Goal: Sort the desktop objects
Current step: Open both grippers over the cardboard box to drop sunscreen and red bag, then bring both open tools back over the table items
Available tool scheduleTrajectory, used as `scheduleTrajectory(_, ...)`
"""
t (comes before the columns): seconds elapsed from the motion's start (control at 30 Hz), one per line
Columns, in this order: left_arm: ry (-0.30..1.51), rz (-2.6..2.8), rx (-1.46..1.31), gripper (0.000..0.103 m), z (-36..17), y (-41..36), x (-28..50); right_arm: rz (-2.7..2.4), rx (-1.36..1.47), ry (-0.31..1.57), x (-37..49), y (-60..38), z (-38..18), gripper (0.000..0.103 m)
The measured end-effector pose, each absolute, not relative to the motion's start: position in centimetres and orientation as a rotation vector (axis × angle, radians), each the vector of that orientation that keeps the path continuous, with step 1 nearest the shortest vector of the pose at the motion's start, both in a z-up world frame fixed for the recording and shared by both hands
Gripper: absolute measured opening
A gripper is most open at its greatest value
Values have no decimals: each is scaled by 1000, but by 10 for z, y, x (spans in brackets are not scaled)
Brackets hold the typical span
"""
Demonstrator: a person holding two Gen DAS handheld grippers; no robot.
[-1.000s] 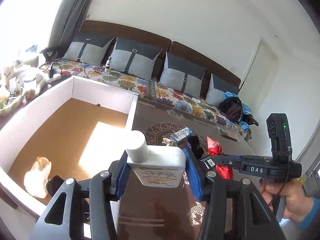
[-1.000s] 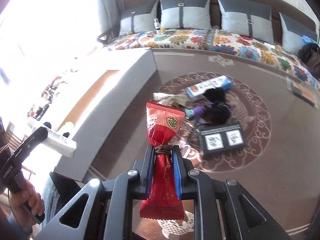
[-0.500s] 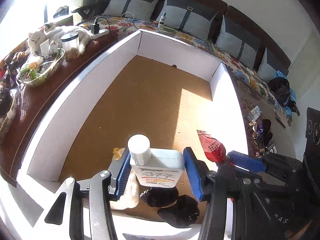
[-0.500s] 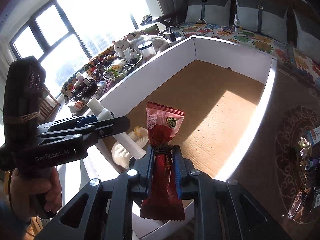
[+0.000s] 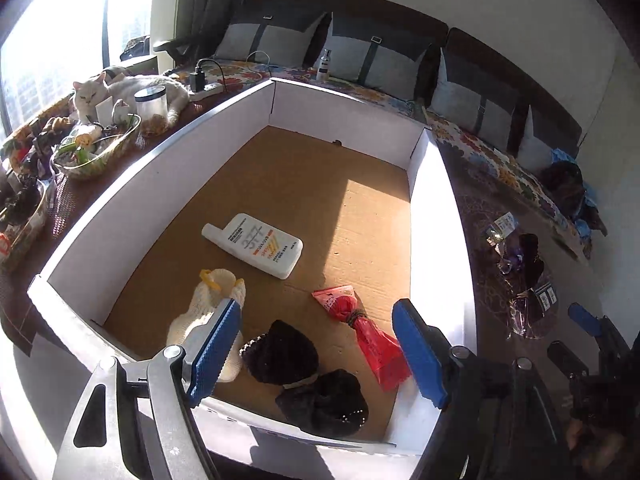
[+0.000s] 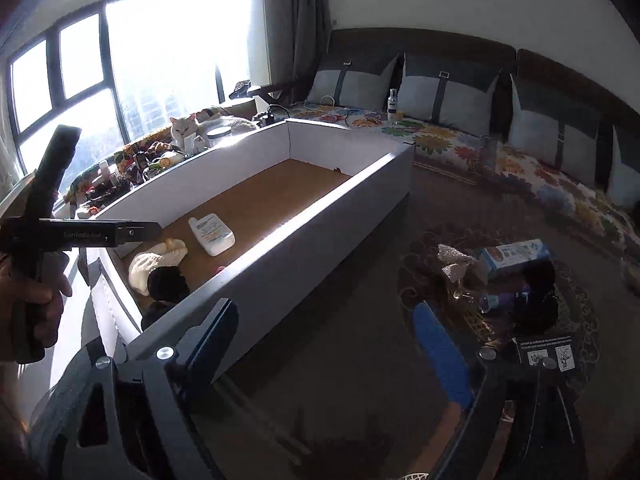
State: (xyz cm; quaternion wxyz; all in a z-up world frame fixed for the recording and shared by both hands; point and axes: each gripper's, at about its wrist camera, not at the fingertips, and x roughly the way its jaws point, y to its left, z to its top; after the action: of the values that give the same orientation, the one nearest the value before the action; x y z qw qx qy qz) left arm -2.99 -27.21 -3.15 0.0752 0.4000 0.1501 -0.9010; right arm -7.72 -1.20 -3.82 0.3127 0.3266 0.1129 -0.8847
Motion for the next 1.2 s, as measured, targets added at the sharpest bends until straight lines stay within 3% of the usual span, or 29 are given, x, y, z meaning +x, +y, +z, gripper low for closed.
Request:
scheduleTrajectory(0.2, 424, -2943, 1204, 78, -3, -176, -19, -2524, 1034, 373, -69, 111, -92, 90)
scheduleTrajectory(0.3, 364, -3061, 1249, 95, 3, -119, -23, -2577, 1128, 351, -73, 160, -105, 90)
scheduleTrajectory(0.5, 145, -3101, 1488, 97, -44, -27, -42, -2665, 1224, 303, -74, 219, -120, 90)
scheduleTrajectory(0.73, 115, -2933, 1724, 97, -118, -3, -46, -2716, 1255, 178, -65, 251, -134, 90)
scheduleTrajectory(1.2, 25, -2930, 1669, 97, -102, 25, -165, -2744, 1206, -48, -67, 270, -129, 90)
